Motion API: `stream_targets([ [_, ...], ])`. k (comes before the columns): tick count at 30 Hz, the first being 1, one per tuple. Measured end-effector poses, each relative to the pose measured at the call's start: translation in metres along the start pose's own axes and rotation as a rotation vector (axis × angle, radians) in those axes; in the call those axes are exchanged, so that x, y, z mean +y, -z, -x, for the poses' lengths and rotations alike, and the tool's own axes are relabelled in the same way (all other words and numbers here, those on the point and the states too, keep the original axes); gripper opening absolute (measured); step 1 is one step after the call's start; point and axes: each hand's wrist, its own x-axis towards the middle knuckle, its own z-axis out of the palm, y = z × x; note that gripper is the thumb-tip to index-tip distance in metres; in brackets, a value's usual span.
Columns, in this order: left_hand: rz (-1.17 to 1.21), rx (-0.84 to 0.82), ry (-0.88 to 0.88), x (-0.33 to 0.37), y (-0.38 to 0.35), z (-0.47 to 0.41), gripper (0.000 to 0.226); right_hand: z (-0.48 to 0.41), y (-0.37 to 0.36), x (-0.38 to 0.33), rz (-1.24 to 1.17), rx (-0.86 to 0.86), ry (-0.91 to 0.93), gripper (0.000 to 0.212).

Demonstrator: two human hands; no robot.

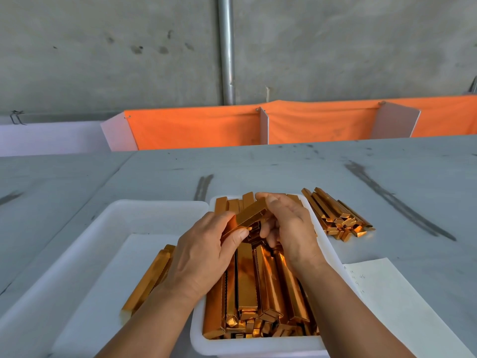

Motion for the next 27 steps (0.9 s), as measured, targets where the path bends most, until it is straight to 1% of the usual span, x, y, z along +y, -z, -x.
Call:
stream_targets([
  [5,0.046,0.034,0.018,-0.0027,-0.0004,-0.0002,0.057,-0.0018,0.0007,-0.0006,-0.081,-0.067,-0.024,0.033],
  [9,0.095,0.06,0.035,-0.0043,-0.0019,0.0,0.055,-0.0009,0.0001,0.0004,-0.05,-0.133,-0.008,0.035],
  [11,0.128,0.066,0.038,-0.0042,-0.0018,-0.0002,0.052,0.0004,-0.0005,0.001,-0.044,-0.151,0.02,0.031],
  [14,0.208,0.073,0.035,-0.004,-0.0012,0.0009,0.042,0.0016,-0.0014,0.0007,-0.053,-0.165,0.045,0.022],
  [17,0.28,0.059,0.054,-0.003,-0.0006,0.0035,0.032,0.0006,0.0002,0.0,-0.06,-0.174,0.031,0.02],
  [19,0.364,0.033,0.07,-0.0016,-0.0001,0.0045,0.032,0.0006,0.0011,-0.0007,-0.072,-0.186,0.017,0.02],
  [22,0.449,-0.02,0.108,-0.0013,-0.0004,0.0053,0.041,0.0023,-0.0002,-0.0021,-0.088,-0.189,0.019,0.021],
  [24,0.426,-0.021,0.116,-0.0008,0.0005,0.0053,0.04,0.0021,-0.0011,-0.0014,-0.089,-0.149,0.031,0.02],
  [26,0.286,0.048,0.09,0.0001,0.0028,0.0038,0.043,0.0005,-0.0008,0.0002,-0.068,-0.073,0.019,0.021],
  [27,0.212,0.096,0.074,0.0006,0.0038,0.0027,0.048,-0.0003,-0.0006,0.001,-0.058,-0.035,0.012,0.021],
])
